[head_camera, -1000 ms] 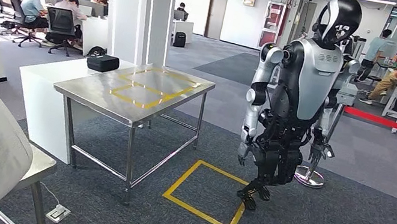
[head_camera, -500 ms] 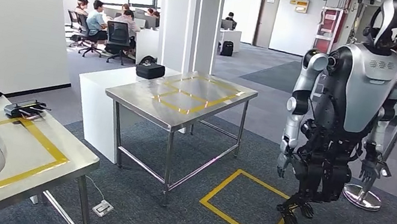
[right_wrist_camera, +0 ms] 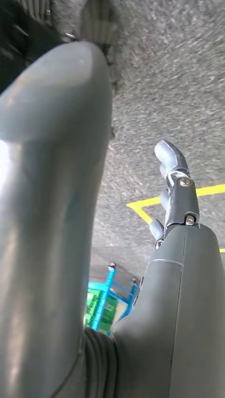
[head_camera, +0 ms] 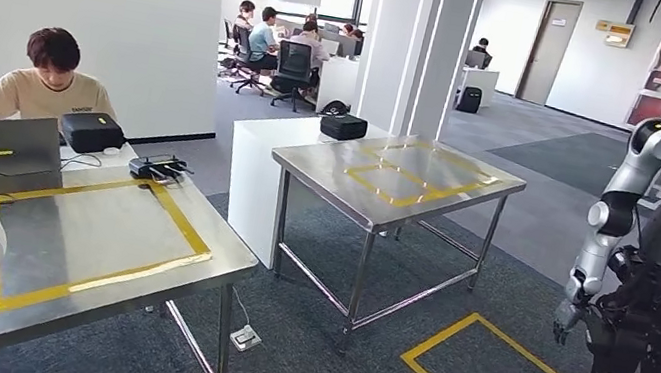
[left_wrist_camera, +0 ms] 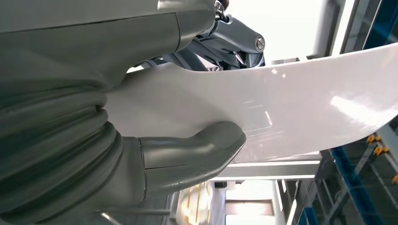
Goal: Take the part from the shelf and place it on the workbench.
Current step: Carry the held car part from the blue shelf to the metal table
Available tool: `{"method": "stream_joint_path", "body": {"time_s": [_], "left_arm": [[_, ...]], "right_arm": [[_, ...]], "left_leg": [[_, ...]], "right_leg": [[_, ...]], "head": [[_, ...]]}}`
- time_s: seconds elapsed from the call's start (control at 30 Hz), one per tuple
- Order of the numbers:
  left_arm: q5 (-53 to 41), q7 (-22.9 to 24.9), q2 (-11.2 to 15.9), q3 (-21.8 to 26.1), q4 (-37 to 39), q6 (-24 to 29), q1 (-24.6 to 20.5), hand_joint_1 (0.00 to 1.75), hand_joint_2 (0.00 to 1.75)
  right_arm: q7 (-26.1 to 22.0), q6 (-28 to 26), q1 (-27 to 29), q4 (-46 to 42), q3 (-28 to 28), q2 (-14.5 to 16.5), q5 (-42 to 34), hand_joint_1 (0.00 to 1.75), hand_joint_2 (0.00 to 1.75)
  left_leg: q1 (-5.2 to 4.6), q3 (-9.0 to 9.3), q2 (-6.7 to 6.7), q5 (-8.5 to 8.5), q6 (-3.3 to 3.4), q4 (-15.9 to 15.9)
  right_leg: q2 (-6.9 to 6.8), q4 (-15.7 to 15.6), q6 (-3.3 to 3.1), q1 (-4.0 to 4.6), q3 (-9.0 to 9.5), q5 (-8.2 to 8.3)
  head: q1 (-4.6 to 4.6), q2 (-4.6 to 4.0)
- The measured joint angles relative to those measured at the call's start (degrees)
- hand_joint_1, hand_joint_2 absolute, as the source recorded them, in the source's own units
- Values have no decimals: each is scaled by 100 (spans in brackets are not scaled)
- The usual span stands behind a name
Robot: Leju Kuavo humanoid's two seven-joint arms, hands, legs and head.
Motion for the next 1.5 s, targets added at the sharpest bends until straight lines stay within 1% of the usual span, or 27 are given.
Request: {"method": "stream_joint_path", "body": {"time_s": [0.07, 0.1, 0.13, 0.2, 0.27, 0.3, 0.37, 0.43, 0.5, 0.57, 0.6, 0.67, 0.73, 0.77, 0.8, 0.87, 0.93, 1.0, 1.07, 1.1, 1.13, 1.17, 1.23, 1.3, 1.37, 1.43, 1.5], "left_arm": [[-10, 5, -7, -21, 56, 5, -83, 175, 175], [-12, 7, -5, -31, 86, 7, -119, 175, 175], [-12, 9, -1, -41, 115, 8, -159, 175, 175], [-13, 9, 8, -57, 165, 10, -263, 175, 175], [-14, 13, 16, -98, 217, 11, -382, 175, 175], [-15, 15, 22, -120, 244, 11, -429, 175, 175], [-21, 21, 48, -150, 298, 15, -487, 175, 175], [-31, 24, 84, -172, 376, 29, -570, 175, 175], [-43, 21, 95, -241, 480, 56, -682, 175, 175], [-57, 11, 82, -319, 585, 88, -734, 175, 175], [-63, 2, 76, -346, 629, 106, -739, 175, 175], [-73, -26, 71, -380, 673, 142, -757, 175, 175], [-81, -55, 66, -408, 676, 176, -795, 175, 175], [-82, -62, 62, -419, 674, 190, -811, 175, 175], [-83, -66, 59, -427, 674, 200, -818, 175, 175], [-95, -80, 58, -432, 673, 225, -815, 175, 175], [-129, -110, 55, -441, 673, 270, -825, 175, 175], [-172, -149, 39, -461, 676, 312, -831, 175, 175], [-199, -190, 12, -479, 684, 354, -808, 175, 175], [-207, -205, -2, -482, 687, 373, -792, 175, 175], [-215, -219, -15, -485, 690, 393, -779, 175, 175], [-226, -228, -24, -488, 691, 407, -771, 175, 175], [-248, -244, -43, -510, 690, 431, -772, 175, 175], [-256, -256, -57, -544, 689, 440, -773, 175, 175], [-257, -261, -47, -561, 690, 442, -764, 175, 175], [-257, -262, -21, -565, 697, 442, -772, 175, 175], [-257, -261, -23, -574, 708, 445, -795, 175, 175]], "right_arm": [[15, -12, 17, 0, 0, 3, -12, 0, 0], [30, -21, 20, 0, 0, 5, -19, 0, 0], [44, -30, 19, 0, 0, 9, -27, 0, 0], [46, -45, 13, 0, 0, 19, -42, 0, 0], [20, -54, 12, 0, -1, 33, -54, 0, 0], [8, -60, 12, 0, -2, 42, -57, 0, 0], [1, -72, 1, 0, -4, 63, -62, 0, 0], [-1, -80, -18, 0, -7, 84, -67, 0, 0], [-1, -84, -18, 0, -8, 93, -68, 0, 0], [-1, -84, -6, 0, -9, 95, -67, 0, 0], [-1, -84, -4, 0, -9, 97, -66, 0, 0], [-1, -84, -8, 0, -9, 107, -65, 0, 0], [-1, -84, -15, 0, -9, 115, -63, 0, 0], [-1, -84, -18, 0, -9, 117, -62, 0, 0], [0, -84, -21, 0, -9, 117, -61, 0, 0], [1, -92, -32, 0, -9, 119, -59, 0, 0], [-8, -106, -41, 0, -9, 122, -62, 0, 0], [-27, -116, -33, 0, -9, 125, -63, 0, 0], [-27, -120, -8, 0, -10, 125, -61, 0, 0], [-19, -120, 1, 0, -10, 125, -61, 0, 0], [-11, -119, 6, 0, -11, 125, -61, 0, 0], [-9, -118, 7, 0, -11, 125, -62, 0, 0], [-22, -117, 8, 0, -11, 125, -66, 0, 0], [-52, -121, 13, 0, -13, 125, -72, 0, 0], [-42, -146, 5, 0, -27, 126, -112, 0, 0], [-17, -191, -5, 0, -68, 131, -178, 0, 0], [-18, -243, 5, 0, -136, 133, -243, 0, 0]], "left_leg": [[2, -30, -162, 13, -2, 16], [4, -37, -240, 17, -9, 27], [8, -40, -318, 21, -21, 39], [16, -59, -463, 30, -68, 64], [26, -106, -608, 60, -149, 70], [33, -127, -679, 85, -197, 55], [55, -156, -770, 128, -281, 16], [40, -277, -534, 0, -327, 209], [21, -568, -160, -349, -343, 850], [22, -806, -20, -580, -348, 1451], [22, -794, 6, -557, -342, 1497], [11, -462, 107, -288, -307, 989], [-46, -72, 365, -109, -227, 311], [-74, 22, 439, -84, -182, 128], [-97, 38, 452, -97, -141, 69], [-80, 20, 292, -54, -73, 46], [-44, 13, 163, -12, -9, 13], [-28, -15, 35, 15, 30, 5], [-26, -48, -120, 30, 39, 10], [-24, -56, -204, 37, 35, 15], [-20, -59, -286, 42, 28, 24], [-15, -59, -365, 45, 16, 35], [-6, -80, -517, 48, -31, 66], [8, -123, -660, 73, -116, 64], [32, -156, -769, 116, -208, 27], [20, -237, -559, 37, -258, 145], [0, -492, -180, -273, -282, 703]], "right_leg": [[69, 522, 10, -10, -282, -126], [77, 478, 5, -14, -278, -24], [106, 219, -3, -21, -167, 168], [353, -553, -22, -49, 179, 531], [562, -976, -36, -59, 356, 649], [566, -1003, -50, -47, 364, 636], [421, -1036, -120, -43, 381, 672], [273, -1089, -199, -57, 403, 719], [107, -1106, -242, -36, 397, 736], [-64, -1102, -262, -12, 385, 731], [-145, -1098, -267, -4, 384, 728], [-296, -1083, -265, 10, 385, 716], [-430, -1060, -233, 43, 385, 693], [-490, -1052, -211, 59, 387, 683], [-552, -1051, -187, 72, 392, 678], [-645, -1052, -133, 80, 410, 659], [-415, -860, -58, 59, 341, 508], [-48, -234, 0, 25, 52, 166], [69, 447, 23, 15, -286, -78], [81, 547, 25, 12, -345, -50], [97, 415, 22, 6, -291, 87], [155, 78, 15, -7, -136, 297], [460, -676, 2, -51, 210, 603], [655, -1003, -20, -58, 351, 653], [548, -1047, -85, -42, 371, 673], [430, -1102, -172, -51, 407, 719], [322, -1129, -222, -43, 425, 740]], "head": [[8, 0], [9, 0], [11, 0], [10, 0], [7, 0], [5, 0], [4, 0], [-14, 0], [-34, 0], [-38, 0], [-38, 0], [-39, 0], [-38, 0], [-34, 0], [-29, 0], [-22, 0], [-16, 0], [-7, 0], [0, 0], [2, 0], [2, 0], [3, 0], [2, 0], [2, 0], [3, 0], [-9, 0], [-28, 0]]}}
